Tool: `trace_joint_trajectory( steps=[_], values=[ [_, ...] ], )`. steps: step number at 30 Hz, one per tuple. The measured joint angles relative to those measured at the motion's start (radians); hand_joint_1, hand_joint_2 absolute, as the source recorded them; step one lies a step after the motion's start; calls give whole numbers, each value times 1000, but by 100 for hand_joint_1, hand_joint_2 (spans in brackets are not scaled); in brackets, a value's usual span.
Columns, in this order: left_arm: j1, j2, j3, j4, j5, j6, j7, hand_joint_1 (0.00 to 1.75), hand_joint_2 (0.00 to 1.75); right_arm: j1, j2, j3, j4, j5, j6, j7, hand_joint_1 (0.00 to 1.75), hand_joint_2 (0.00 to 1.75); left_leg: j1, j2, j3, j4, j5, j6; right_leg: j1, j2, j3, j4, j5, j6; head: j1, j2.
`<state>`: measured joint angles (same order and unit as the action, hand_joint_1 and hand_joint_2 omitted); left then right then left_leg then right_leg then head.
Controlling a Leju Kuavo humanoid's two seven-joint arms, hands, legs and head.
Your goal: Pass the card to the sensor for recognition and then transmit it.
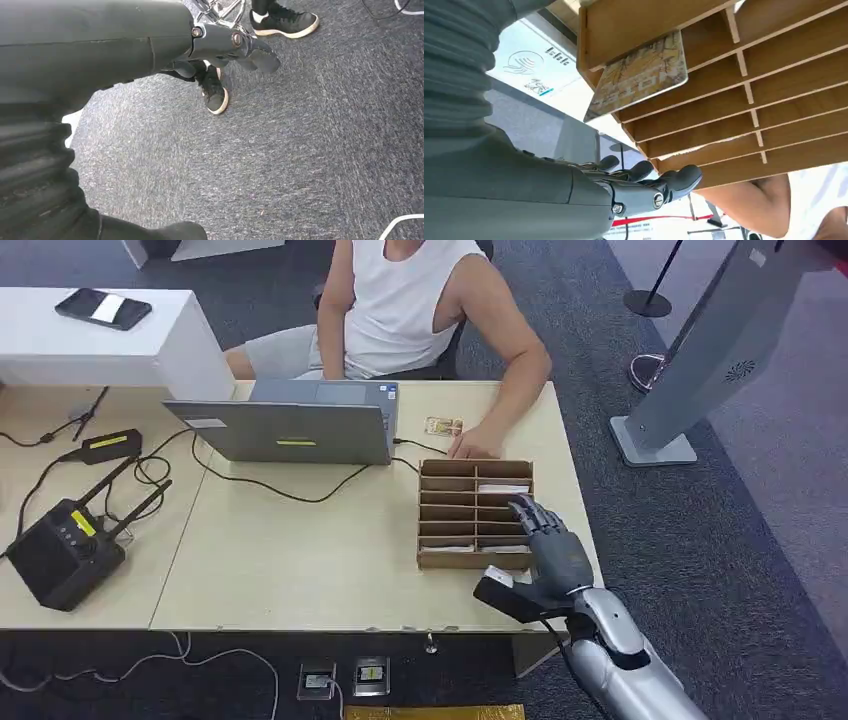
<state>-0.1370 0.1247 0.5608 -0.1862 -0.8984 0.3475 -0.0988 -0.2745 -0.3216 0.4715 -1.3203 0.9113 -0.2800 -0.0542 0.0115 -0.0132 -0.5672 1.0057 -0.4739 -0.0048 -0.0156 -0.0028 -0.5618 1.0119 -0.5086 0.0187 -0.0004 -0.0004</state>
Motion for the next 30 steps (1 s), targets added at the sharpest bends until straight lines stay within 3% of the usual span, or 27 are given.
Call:
trace_joint_trajectory(
  steps=[16, 30],
  values=[
    [0, 0, 0, 0, -10, -1, 0, 0, 175, -5, 0, 0, 47, -12, 0, -12, 0, 175, 0, 0, 0, 0, 0, 0, 0, 0, 0, 0, 0, 0, 0, 0],
    [-3, 0, 0, 0, -21, -2, 0, 0, 175, -5, 0, 0, 25, -61, -1, -60, 0, 175, 0, 0, 0, 0, 0, 0, 0, 0, 0, 0, 0, 0, 0, 0]
  ],
)
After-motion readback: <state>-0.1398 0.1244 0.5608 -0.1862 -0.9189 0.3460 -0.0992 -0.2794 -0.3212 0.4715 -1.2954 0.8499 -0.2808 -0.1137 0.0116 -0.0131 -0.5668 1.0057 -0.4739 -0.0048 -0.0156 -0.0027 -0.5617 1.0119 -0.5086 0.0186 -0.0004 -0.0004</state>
